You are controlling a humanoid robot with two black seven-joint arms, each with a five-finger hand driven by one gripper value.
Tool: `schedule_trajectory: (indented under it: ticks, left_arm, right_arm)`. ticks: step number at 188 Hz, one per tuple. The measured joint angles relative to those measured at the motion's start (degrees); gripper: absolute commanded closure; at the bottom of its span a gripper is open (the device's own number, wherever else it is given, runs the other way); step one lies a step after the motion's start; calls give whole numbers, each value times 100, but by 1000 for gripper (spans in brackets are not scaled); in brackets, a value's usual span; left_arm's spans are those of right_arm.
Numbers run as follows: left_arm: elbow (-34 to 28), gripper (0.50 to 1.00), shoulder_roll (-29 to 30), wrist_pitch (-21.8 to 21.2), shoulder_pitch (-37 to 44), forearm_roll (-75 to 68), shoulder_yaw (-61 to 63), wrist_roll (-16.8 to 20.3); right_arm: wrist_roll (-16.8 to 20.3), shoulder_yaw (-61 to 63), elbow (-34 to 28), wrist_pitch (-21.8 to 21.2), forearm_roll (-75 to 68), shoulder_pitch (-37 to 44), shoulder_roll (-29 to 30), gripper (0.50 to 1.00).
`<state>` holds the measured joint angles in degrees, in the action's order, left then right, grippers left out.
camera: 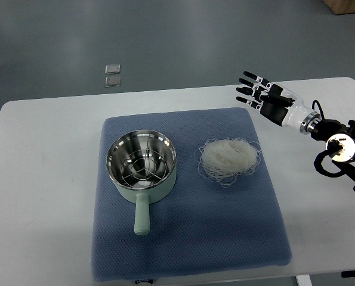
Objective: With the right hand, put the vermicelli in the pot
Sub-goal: 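Move the right hand over the white vermicelli bundle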
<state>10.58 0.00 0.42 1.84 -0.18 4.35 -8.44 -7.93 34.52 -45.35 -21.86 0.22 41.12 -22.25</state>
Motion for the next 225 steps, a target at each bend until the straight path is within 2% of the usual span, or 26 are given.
schedule_trajectory:
  ticks: [97,134,205,225]
  left_arm:
    - [-44,500,0,-43,1,17,20,-9]
    - [-40,500,0,-51,0,6,8,-9]
    - [-40,500,0,-51,0,5,20,-9]
    - [-40,500,0,-51,0,6,19,-9]
  right_arm:
    - [-14,-36,2,-12,350,75,-82,574]
    - [-51,-19,-23,-62,1308,199,-119,576]
    - [-64,-55,-207,-583,3946,549,-337,574]
    - [-195,-87,-308,-701,4789,644,-449,574]
